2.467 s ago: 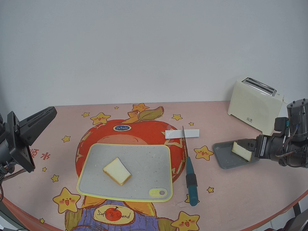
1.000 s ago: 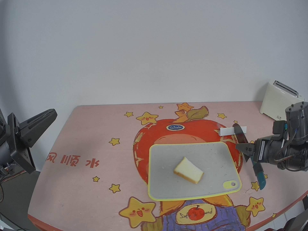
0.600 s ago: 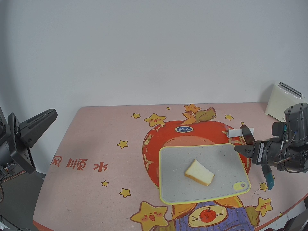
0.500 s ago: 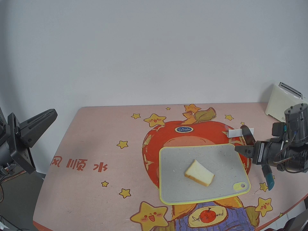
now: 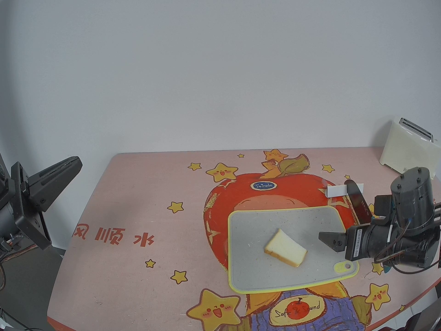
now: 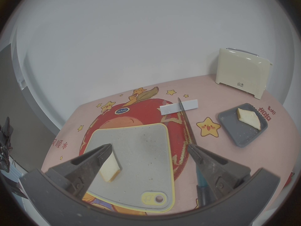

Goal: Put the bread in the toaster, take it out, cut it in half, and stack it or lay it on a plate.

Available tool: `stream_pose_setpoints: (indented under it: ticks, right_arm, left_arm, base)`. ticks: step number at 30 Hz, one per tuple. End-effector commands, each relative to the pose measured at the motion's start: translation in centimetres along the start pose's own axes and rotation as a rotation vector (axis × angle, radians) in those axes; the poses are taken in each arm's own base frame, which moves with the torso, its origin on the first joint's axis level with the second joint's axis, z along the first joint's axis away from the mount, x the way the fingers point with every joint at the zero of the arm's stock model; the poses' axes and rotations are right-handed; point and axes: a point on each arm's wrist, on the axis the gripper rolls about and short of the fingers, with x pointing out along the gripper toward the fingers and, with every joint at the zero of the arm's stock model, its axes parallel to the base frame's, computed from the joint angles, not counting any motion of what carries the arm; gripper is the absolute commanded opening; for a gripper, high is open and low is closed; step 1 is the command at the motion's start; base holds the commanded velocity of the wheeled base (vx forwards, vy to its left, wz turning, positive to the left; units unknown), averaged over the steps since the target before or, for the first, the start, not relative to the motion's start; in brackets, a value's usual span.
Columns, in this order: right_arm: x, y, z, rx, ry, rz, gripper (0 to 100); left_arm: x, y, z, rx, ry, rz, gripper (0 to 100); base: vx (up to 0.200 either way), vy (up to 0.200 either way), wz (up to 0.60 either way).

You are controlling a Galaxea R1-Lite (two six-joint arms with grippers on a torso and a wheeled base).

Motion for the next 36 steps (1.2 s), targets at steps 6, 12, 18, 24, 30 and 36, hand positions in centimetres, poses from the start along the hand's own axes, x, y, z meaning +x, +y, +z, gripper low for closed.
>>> stream_pose_setpoints:
  ticks: [6,12,18,24,30,36]
  right_arm:
    - [1.8,2.3,-1.1,-0.001,0.07,0.016,100]
    - [2.0,3.0,-1.4,0.018,0.087,0.025,100]
    - [2.9,3.1,-1.9,0.004,0.115,0.005,100]
    - [3.3,3.2,-2.2,-0.01,0.131,-0.011,100]
    - [3.4,3.0,-2.2,-0.017,0.104,-0.054,100]
    - [3.3,3.2,-2.3,-0.023,0.087,-0.06,100]
  left_arm:
    - [0.0,0.0,0.0,-0.001,0.001,-0.002,0]
    - [0.0,0.0,-0.1,-0.002,0.002,-0.002,0]
    - [0.0,-0.1,-0.1,-0.003,0.005,-0.016,0]
    - [0.0,-0.1,-0.1,-0.003,0.005,-0.02,0]
    - [0.0,-0.1,-0.2,-0.005,0.007,-0.022,0]
    - [0.0,-0.1,-0.2,-0.005,0.007,-0.022,0]
  base:
    - [0.0,0.0,0.0]
    - [0.0,0.0,0.0]
    - [0.0,0.0,0.0]
    - [0.0,0.0,0.0]
    - [0.0,0.0,0.0]
    - [0.0,0.0,0.0]
